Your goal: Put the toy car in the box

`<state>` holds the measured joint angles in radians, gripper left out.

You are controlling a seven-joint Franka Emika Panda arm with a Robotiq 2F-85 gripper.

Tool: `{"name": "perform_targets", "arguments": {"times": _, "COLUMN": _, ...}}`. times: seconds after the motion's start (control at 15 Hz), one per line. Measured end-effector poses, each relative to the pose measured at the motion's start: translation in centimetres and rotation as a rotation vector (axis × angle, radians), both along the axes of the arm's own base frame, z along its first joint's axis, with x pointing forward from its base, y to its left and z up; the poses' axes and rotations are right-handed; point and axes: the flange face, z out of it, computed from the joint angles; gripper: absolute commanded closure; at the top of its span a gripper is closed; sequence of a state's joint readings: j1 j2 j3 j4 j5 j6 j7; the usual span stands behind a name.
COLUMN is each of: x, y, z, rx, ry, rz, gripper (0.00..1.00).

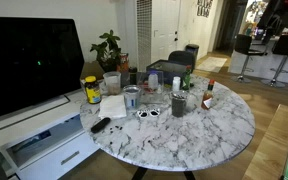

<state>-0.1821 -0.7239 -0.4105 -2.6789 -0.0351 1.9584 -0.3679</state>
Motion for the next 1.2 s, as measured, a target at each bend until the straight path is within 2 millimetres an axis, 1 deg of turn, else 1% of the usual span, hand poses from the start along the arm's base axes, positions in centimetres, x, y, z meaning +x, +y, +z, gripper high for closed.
{"name": "perform_targets", "arguments": {"times": 0.8, "x": 0.2, "y": 0.0, "z": 0.0, "rx": 0.007, "ry": -0.004, "rz": -0.009, "gripper": 0.00}}
{"name": "perform_targets", "arguments": {"times": 0.93, "x": 1.3, "y": -0.3, "z": 0.3, "rx": 0.030, "ry": -0.028, "rz": -0.084, "gripper": 0.00}}
{"name": "perform_targets", "arguments": {"times": 1.07, "x": 3.8, "y": -0.8, "z": 0.5, "rx": 0.046, "ry": -0.075, "rz": -0.201, "gripper": 0.00}}
{"name": "perform_targets", "arguments": {"times": 1.2, "x": 6.9, "y": -1.5, "z": 0.0, "rx": 0.038, "ry": -0.110, "rz": -0.315, "gripper": 0.00}}
